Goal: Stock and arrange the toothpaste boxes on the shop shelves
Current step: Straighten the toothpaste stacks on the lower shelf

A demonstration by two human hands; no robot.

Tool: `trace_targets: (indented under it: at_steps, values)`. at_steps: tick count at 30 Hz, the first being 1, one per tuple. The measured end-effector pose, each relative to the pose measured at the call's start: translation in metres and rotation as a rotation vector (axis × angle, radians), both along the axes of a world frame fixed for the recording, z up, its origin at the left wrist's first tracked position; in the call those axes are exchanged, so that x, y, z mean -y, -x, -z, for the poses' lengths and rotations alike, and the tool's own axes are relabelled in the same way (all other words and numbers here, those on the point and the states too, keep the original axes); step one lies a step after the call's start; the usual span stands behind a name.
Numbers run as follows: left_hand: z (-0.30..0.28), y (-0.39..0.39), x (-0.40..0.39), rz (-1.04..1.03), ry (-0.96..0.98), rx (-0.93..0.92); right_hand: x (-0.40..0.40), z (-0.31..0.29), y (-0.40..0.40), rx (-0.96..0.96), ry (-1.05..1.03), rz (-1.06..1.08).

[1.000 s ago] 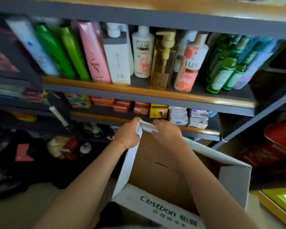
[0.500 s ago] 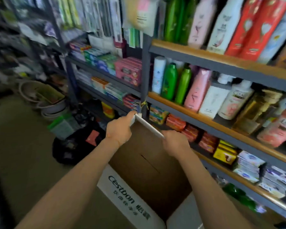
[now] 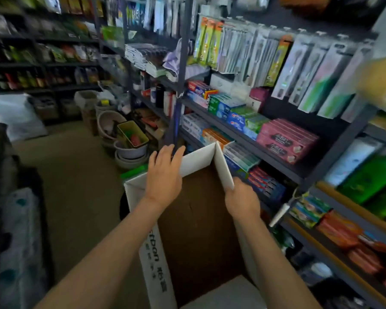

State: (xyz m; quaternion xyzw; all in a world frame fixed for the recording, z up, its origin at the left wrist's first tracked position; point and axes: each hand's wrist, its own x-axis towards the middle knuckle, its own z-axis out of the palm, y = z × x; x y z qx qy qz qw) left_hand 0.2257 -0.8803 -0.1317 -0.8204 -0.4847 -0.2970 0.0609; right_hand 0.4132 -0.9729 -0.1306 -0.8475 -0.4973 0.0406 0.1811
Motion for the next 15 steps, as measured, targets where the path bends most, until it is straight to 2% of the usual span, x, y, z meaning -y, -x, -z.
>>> trace_targets:
  at_steps: [4, 8, 11, 15]
  values:
    - [0.025, 0.055, -0.069, -0.189, 0.058, 0.085, -0.085, 0.027, 0.02, -0.153, -0.071, 0.134]
    - [0.051, 0.102, -0.152, -0.367, 0.35, 0.235, -0.199, 0.056, 0.035, -0.34, -0.199, 0.207]
    - [0.062, 0.138, -0.223, -0.492, 0.602, 0.371, -0.299, 0.067, 0.048, -0.487, -0.189, 0.194]
    - [0.075, 0.182, -0.31, -0.651, 0.747, 0.204, -0.427, 0.064, 0.078, -0.591, -0.126, 0.113]
